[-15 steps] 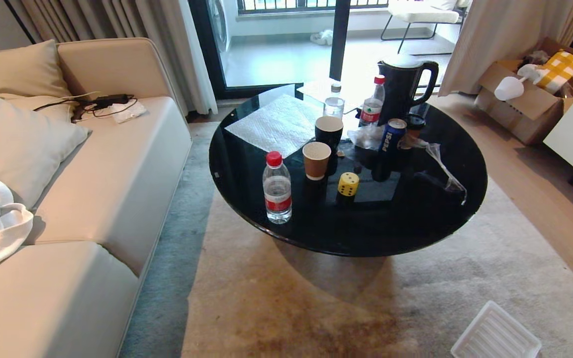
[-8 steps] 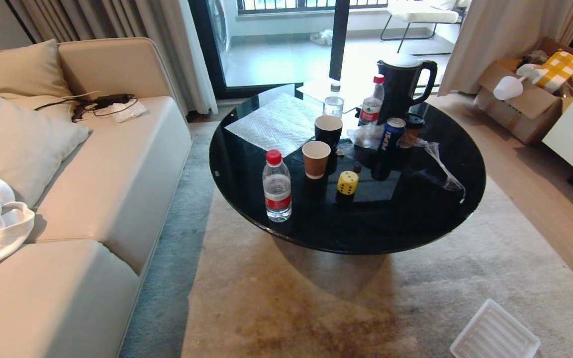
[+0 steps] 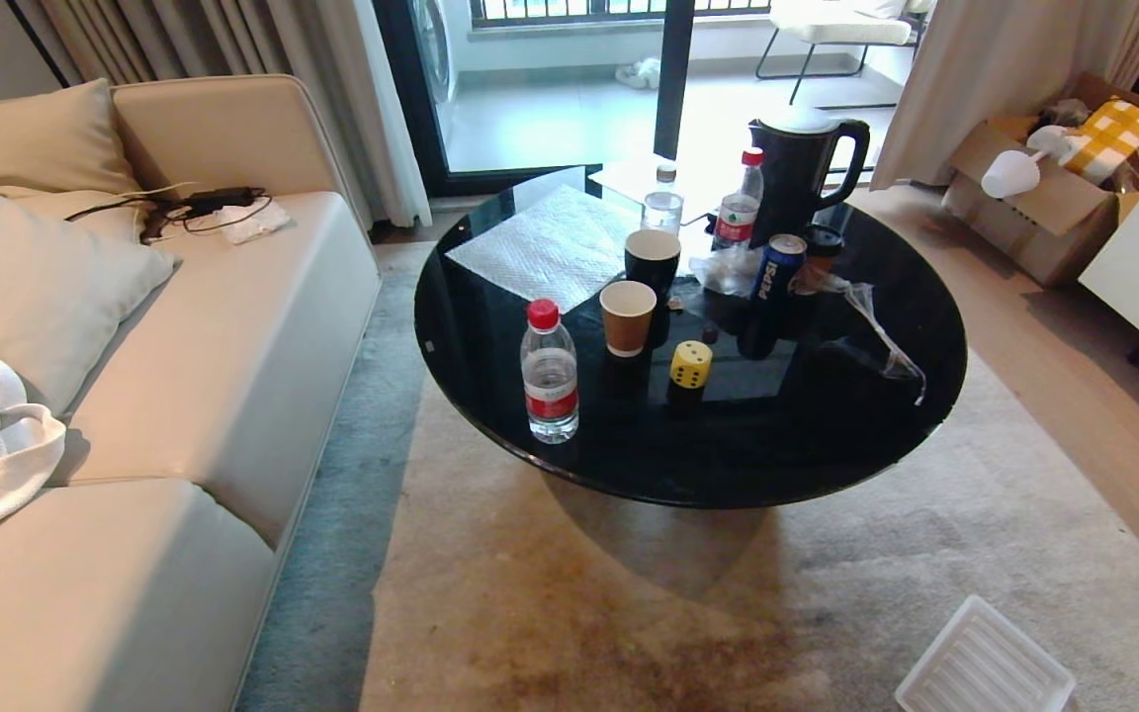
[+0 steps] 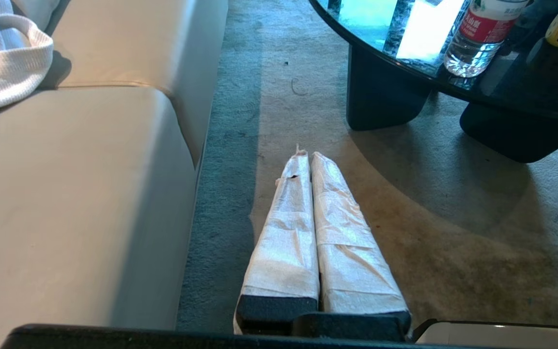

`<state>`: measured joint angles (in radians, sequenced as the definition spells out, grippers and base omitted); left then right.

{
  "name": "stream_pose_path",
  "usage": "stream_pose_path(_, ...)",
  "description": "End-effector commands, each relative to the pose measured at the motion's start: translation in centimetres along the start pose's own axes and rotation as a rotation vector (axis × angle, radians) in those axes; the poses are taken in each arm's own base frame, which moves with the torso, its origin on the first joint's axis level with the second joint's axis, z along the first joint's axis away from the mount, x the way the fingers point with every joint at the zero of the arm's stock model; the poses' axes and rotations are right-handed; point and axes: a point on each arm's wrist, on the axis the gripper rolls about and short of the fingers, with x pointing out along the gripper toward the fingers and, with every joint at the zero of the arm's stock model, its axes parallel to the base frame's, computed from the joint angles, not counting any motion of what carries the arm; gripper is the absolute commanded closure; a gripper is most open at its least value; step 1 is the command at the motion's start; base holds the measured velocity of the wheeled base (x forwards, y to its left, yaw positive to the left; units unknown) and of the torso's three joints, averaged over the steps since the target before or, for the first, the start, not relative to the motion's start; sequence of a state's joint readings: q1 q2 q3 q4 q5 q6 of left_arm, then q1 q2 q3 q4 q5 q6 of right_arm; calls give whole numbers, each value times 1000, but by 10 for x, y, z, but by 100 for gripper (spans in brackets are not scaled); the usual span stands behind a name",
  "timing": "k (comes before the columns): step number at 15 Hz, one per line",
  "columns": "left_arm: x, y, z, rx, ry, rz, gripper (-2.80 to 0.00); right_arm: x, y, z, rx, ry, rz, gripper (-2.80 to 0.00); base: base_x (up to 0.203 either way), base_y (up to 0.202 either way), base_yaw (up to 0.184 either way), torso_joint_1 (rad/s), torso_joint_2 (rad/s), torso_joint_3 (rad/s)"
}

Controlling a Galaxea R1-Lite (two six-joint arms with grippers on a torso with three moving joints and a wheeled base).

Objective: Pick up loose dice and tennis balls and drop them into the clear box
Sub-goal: Put the ball in the box

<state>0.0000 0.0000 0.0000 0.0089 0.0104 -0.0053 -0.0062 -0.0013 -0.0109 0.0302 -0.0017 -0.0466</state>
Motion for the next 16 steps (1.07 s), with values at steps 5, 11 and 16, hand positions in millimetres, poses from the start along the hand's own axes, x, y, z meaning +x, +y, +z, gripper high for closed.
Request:
stream_pose_path(5, 0, 0, 0, -1, 0, 0, 0, 0, 0, 0, 1, 0, 0, 0, 3, 7, -131, 2, 2, 6)
stream_pose_path(11, 0, 0, 0, -1, 0, 0, 0, 0, 0, 0, -1, -1, 0, 0, 1, 11, -162, 4, 4, 0)
stream_pose_path(16, 0, 0, 0, -1, 0, 0, 0, 0, 0, 0, -1, -1, 0, 0, 1, 11, -164, 2, 1, 1)
